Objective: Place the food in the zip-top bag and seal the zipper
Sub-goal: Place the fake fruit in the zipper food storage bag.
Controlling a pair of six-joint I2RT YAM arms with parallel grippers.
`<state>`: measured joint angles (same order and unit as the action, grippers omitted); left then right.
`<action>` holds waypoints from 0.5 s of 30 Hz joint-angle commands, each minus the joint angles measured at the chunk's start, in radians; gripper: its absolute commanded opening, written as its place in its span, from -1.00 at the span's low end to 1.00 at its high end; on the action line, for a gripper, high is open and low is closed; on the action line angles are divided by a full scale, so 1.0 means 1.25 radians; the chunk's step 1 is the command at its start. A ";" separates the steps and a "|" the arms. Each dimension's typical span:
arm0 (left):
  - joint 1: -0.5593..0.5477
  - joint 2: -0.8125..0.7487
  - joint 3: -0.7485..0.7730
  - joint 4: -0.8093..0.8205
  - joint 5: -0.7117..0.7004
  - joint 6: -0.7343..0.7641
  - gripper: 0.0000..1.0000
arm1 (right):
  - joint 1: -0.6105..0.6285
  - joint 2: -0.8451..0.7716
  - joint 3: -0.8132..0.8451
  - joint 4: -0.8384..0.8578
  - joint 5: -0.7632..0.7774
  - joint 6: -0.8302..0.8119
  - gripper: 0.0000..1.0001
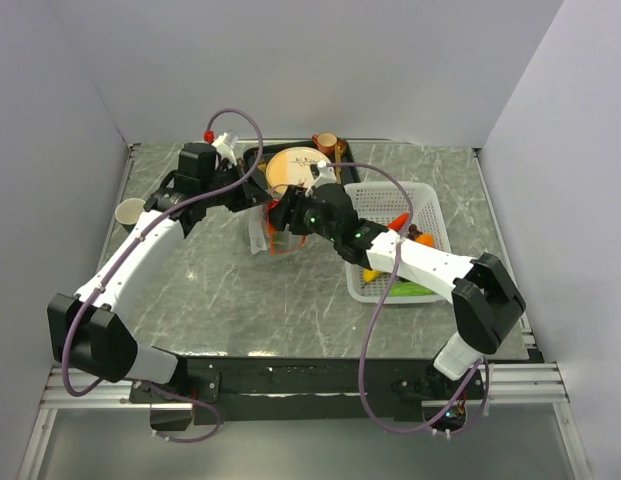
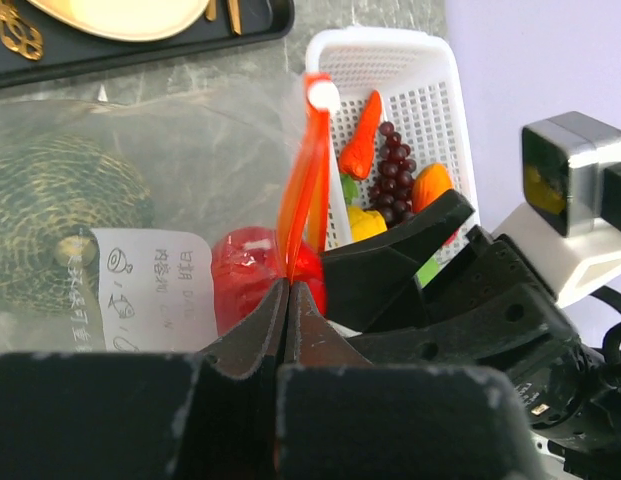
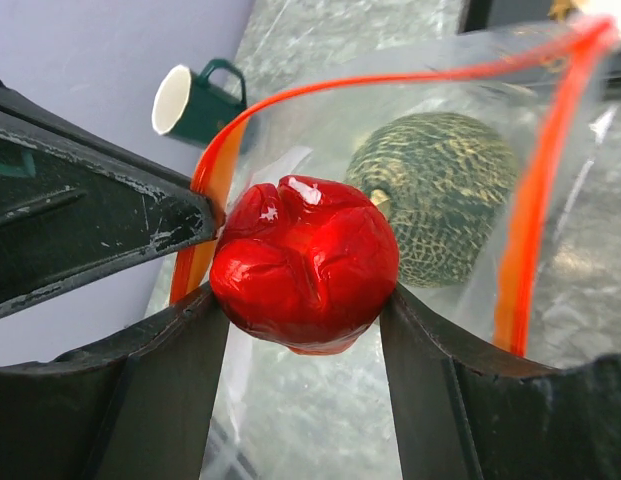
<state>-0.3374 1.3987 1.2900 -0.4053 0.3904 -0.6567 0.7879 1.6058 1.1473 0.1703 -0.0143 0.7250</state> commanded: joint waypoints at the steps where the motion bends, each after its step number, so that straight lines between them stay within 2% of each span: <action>1: -0.004 -0.039 0.026 0.025 -0.021 -0.004 -0.98 | 0.009 0.030 0.072 -0.029 -0.110 -0.037 -0.16; 3: -0.004 -0.043 0.026 0.016 -0.033 -0.002 -0.99 | 0.011 0.036 0.086 -0.059 -0.136 -0.051 -0.13; 4: -0.004 -0.045 0.021 0.014 -0.036 -0.002 -0.98 | 0.014 0.043 0.088 -0.082 -0.154 -0.064 0.03; 5: -0.004 -0.052 0.017 0.016 -0.040 -0.002 -0.99 | 0.014 0.046 0.091 -0.092 -0.174 -0.072 0.09; 11: -0.003 -0.064 0.007 0.011 -0.053 -0.004 -0.98 | 0.018 0.054 0.103 -0.130 -0.229 -0.116 0.27; 15: -0.003 -0.065 0.007 0.006 -0.056 -0.001 -0.98 | 0.018 0.037 0.106 -0.163 -0.219 -0.149 0.39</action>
<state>-0.3374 1.3560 1.2900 -0.4156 0.3344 -0.6563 0.8036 1.6783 1.2240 -0.0002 -0.2607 0.6025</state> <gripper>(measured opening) 0.014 0.687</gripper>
